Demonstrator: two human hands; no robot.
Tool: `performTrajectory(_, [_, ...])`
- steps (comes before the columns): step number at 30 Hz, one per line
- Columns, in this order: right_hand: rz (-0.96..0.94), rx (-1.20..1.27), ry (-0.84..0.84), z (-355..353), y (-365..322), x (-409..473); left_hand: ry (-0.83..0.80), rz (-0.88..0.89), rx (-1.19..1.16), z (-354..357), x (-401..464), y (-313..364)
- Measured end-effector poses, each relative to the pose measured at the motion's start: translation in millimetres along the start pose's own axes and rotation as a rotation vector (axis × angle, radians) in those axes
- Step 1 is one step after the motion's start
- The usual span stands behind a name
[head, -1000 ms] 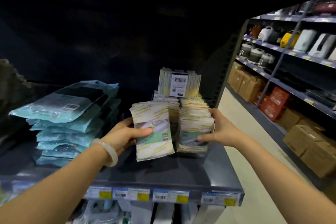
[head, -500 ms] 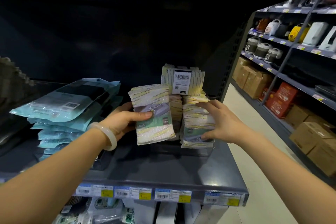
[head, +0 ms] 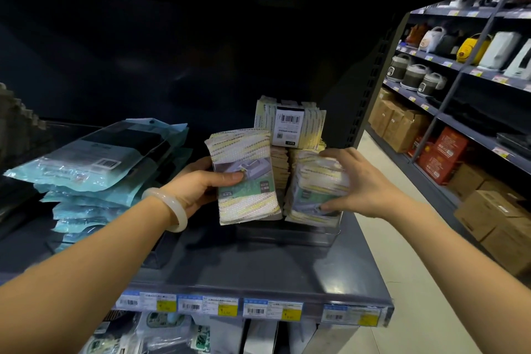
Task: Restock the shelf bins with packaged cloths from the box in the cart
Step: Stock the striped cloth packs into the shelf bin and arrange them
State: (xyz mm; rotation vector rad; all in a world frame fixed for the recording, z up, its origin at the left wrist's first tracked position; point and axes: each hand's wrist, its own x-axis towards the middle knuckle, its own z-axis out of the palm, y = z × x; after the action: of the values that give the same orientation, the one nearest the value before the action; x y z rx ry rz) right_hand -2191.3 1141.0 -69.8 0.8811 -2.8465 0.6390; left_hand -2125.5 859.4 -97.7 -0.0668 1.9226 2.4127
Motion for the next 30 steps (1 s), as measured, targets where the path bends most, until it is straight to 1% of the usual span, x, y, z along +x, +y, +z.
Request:
performTrajectory(7, [-0.035, -0.147, -0.038, 27, 8, -6, 0.010, 0.004, 0.004, 0, 1, -1])
performTrajectory(13, [0.029, -0.313, -0.060, 33, 14, -5, -0.014, 0.012, 0.000, 0, 2, -2])
performTrajectory(17, [0.058, -0.358, -0.069, 35, 12, -4, -0.036, 0.005, 0.041, 4, 1, -4])
performTrajectory(21, [0.087, -0.401, -0.153, 29, 6, 0, -0.036, 0.001, 0.106, 10, 1, -12])
performTrajectory(23, [0.095, -0.332, -0.205, 17, 1, -2, -0.024, 0.011, 0.174, 14, 0, -17])
performTrajectory(24, [0.096, -0.242, -0.212, 9, -4, -3, -0.019, 0.024, 0.218, 17, -1, -19])
performTrajectory(27, [0.050, 0.114, -0.142, -11, -26, -5, 0.005, 0.085, 0.332, 24, -2, -20])
performTrajectory(30, [-0.005, 0.314, -0.091, -11, -47, 5, 0.038, 0.165, 0.436, 30, -1, -14])
